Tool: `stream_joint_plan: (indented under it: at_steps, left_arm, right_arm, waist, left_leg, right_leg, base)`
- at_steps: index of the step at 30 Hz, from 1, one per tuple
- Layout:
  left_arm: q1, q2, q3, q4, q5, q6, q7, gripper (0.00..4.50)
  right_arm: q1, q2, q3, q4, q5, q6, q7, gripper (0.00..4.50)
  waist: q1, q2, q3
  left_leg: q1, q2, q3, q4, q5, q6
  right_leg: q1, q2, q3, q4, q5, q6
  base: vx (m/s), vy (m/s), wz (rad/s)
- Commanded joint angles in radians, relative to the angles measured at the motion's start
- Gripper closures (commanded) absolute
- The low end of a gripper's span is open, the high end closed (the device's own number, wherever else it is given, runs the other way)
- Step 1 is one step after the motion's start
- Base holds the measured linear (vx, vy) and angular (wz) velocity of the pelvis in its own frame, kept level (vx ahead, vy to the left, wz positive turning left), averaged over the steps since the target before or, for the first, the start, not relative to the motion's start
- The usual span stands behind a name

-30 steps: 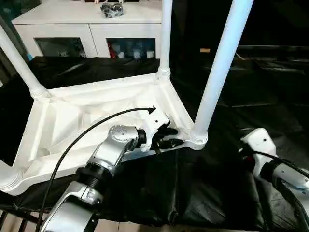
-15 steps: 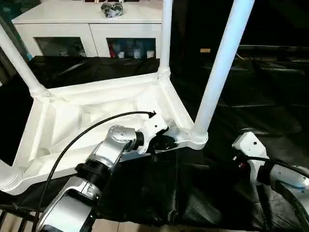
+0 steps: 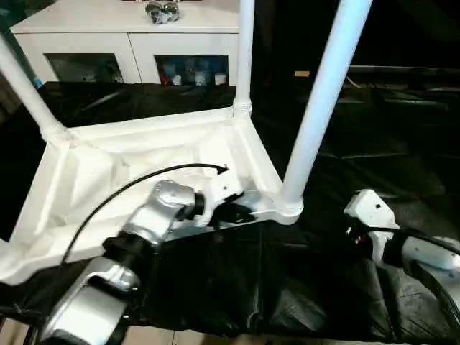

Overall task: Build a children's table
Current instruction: Rotate leg to tighten

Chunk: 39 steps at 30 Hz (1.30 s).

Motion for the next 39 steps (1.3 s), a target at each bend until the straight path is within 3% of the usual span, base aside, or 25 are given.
stream_joint_plan:
  at_steps: [1, 4, 5, 6, 7, 8, 10, 11, 13, 16, 20, 26, 28, 31, 32, 39]
  left_arm:
    - [0.024, 0.033, 0.020, -0.051, -0.010, 0.003, -0.025, 4.48]
    - [0.105, 0.085, 0.030, -0.164, -0.039, 0.025, -0.062, 4.48]
    - [0.149, 0.110, 0.035, -0.221, -0.053, 0.037, -0.072, 4.48]
    - [0.149, 0.110, 0.035, -0.221, -0.053, 0.037, -0.072, 4.48]
    - [0.163, 0.118, 0.036, -0.240, -0.059, 0.042, -0.075, 4.48]
    - [0.185, 0.129, 0.038, -0.266, -0.063, 0.047, -0.076, 4.48]
    - [0.209, 0.144, 0.041, -0.299, -0.072, 0.060, -0.081, 4.48]
    - [0.223, 0.152, 0.045, -0.323, -0.074, 0.071, -0.079, 4.48]
    - [0.240, 0.167, 0.053, -0.354, -0.077, 0.087, -0.075, 4.48]
    - [0.252, 0.182, 0.061, -0.379, -0.083, 0.100, -0.070, 4.48]
    - [0.267, 0.199, 0.066, -0.409, -0.087, 0.117, -0.072, 4.48]
    - [0.284, 0.216, 0.063, -0.448, -0.094, 0.146, -0.068, 4.50]
    - [0.286, 0.220, 0.062, -0.452, -0.095, 0.150, -0.067, 4.50]
    - [0.288, 0.223, 0.062, -0.460, -0.098, 0.158, -0.065, 4.50]
    - [0.289, 0.224, 0.063, -0.462, -0.100, 0.161, -0.065, 4.50]
    - [0.278, 0.228, 0.065, -0.449, -0.104, 0.166, -0.064, 4.50]
  right_arm:
    - [-0.018, 0.005, 0.002, 0.017, 0.020, -0.020, 0.025, 0.12]
    - [-0.046, 0.012, 0.031, 0.055, 0.028, -0.053, 0.078, 0.12]
    - [-0.065, 0.025, 0.050, 0.068, 0.035, -0.064, 0.101, 0.12]
    - [-0.065, 0.025, 0.050, 0.068, 0.035, -0.064, 0.101, 0.12]
    - [-0.072, 0.029, 0.057, 0.072, 0.036, -0.067, 0.108, 0.12]
    - [-0.086, 0.036, 0.083, 0.090, 0.021, -0.087, 0.115, 0.12]
    - [-0.106, 0.047, 0.119, 0.122, -0.009, -0.124, 0.123, 0.12]
    - [-0.119, 0.055, 0.135, 0.144, -0.020, -0.145, 0.133, 0.12]
    - [-0.149, 0.075, 0.161, 0.182, -0.023, -0.169, 0.164, 0.12]
    - [-0.177, 0.090, 0.190, 0.212, -0.038, -0.189, 0.181, 0.12]
    - [-0.209, 0.101, 0.228, 0.249, -0.058, -0.214, 0.196, 0.12]
    - [-0.250, 0.123, 0.237, 0.309, -0.047, -0.243, 0.235, 0.36]
    - [-0.257, 0.125, 0.237, 0.318, -0.041, -0.247, 0.246, 0.63]
    - [-0.267, 0.129, 0.237, 0.335, -0.036, -0.261, 0.253, 0.84]
    - [-0.271, 0.131, 0.237, 0.343, -0.034, -0.264, 0.259, 0.95]
    - [-0.279, 0.144, 0.235, 0.369, -0.036, -0.276, 0.277, 1.58]
  waist:
    - [0.009, -0.018, -0.056]
    - [0.005, -0.018, -0.056]
    - [0.007, -0.024, -0.056]
    - [0.008, -0.020, -0.057]
    - [0.010, -0.022, -0.055]
    - [0.011, -0.026, -0.055]
    - [0.012, -0.024, -0.052]
    - [0.011, -0.030, -0.051]
    - [0.011, -0.027, -0.050]
    - [0.011, -0.032, -0.050]
    - [0.015, -0.036, -0.052]
    - [0.016, -0.040, -0.051]
    - [0.015, -0.045, -0.051]
    - [0.016, -0.042, -0.052]
    - [0.015, -0.047, -0.053]
    - [0.017, -0.046, -0.054]
  left_leg:
    - [-0.016, 0.059, -0.011, -0.081, -0.024, 0.114]
    - [-0.024, 0.063, -0.011, -0.083, 0.001, 0.125]
    - [-0.021, 0.063, -0.009, -0.082, 0.007, 0.132]
    - [-0.020, 0.064, -0.009, -0.082, 0.012, 0.132]
    - [-0.015, 0.064, -0.006, -0.082, 0.011, 0.136]
    - [-0.019, 0.066, -0.008, -0.084, 0.020, 0.139]
    - [-0.016, 0.066, -0.006, -0.085, 0.011, 0.130]
    - [-0.014, 0.066, -0.004, -0.086, 0.001, 0.124]
    - [-0.016, 0.065, -0.004, -0.086, -0.004, 0.117]
    - [-0.015, 0.065, -0.003, -0.087, -0.003, 0.112]
    - [-0.012, 0.064, -0.001, -0.084, 0.037, 0.118]
    - [-0.013, 0.065, 0.000, -0.083, 0.039, 0.125]
    - [-0.012, 0.065, 0.001, -0.084, 0.044, 0.128]
    - [-0.011, 0.065, 0.001, -0.083, 0.044, 0.127]
    - [-0.011, 0.065, 0.002, -0.083, 0.047, 0.128]
    - [-0.011, 0.063, 0.002, -0.080, 0.060, 0.133]
  right_leg:
    - [0.062, -0.077, 0.037, -0.064, -0.088, -0.329]
    - [0.067, -0.080, 0.033, -0.056, -0.042, -0.339]
    - [0.064, -0.078, 0.032, -0.055, -0.038, -0.339]
    - [0.064, -0.079, 0.031, -0.053, -0.034, -0.340]
    - [0.059, -0.077, 0.030, -0.056, -0.042, -0.339]
    - [0.061, -0.079, 0.029, -0.052, -0.052, -0.337]
    - [0.057, -0.079, 0.028, -0.054, -0.073, -0.334]
    - [0.056, -0.077, 0.028, -0.056, -0.086, -0.329]
    - [0.057, -0.078, 0.029, -0.056, -0.090, -0.328]
    - [0.055, -0.078, 0.029, -0.054, -0.087, -0.331]
    - [0.056, -0.077, 0.029, -0.045, -0.021, -0.343]
    - [0.057, -0.078, 0.030, -0.042, -0.026, -0.348]
    - [0.056, -0.076, 0.029, -0.042, -0.017, -0.349]
    - [0.055, -0.077, 0.029, -0.042, -0.017, -0.352]
    - [0.057, -0.076, 0.028, -0.041, -0.012, -0.352]
    - [0.057, -0.076, 0.028, -0.039, -0.001, -0.355]
  base:
    - [0.000, 0.000, 0.00]
    - [0.000, 0.000, 0.00]
    - [0.000, 0.000, 0.00]
    - [0.000, 0.000, 0.00]
    - [0.000, 0.000, 0.00]
    - [0.000, 0.000, 0.00]
    - [0.000, 0.000, 0.00]
    - [0.000, 0.000, 0.00]
    - [0.000, 0.000, 0.00]
    - [0.000, 0.000, 0.00]
    - [0.000, 0.000, 0.00]
    - [0.000, 0.000, 0.00]
    - [0.000, 0.000, 0.00]
    - [0.000, 0.000, 0.00]
    - [0.000, 0.000, 0.00]
    - [0.000, 0.000, 0.00]
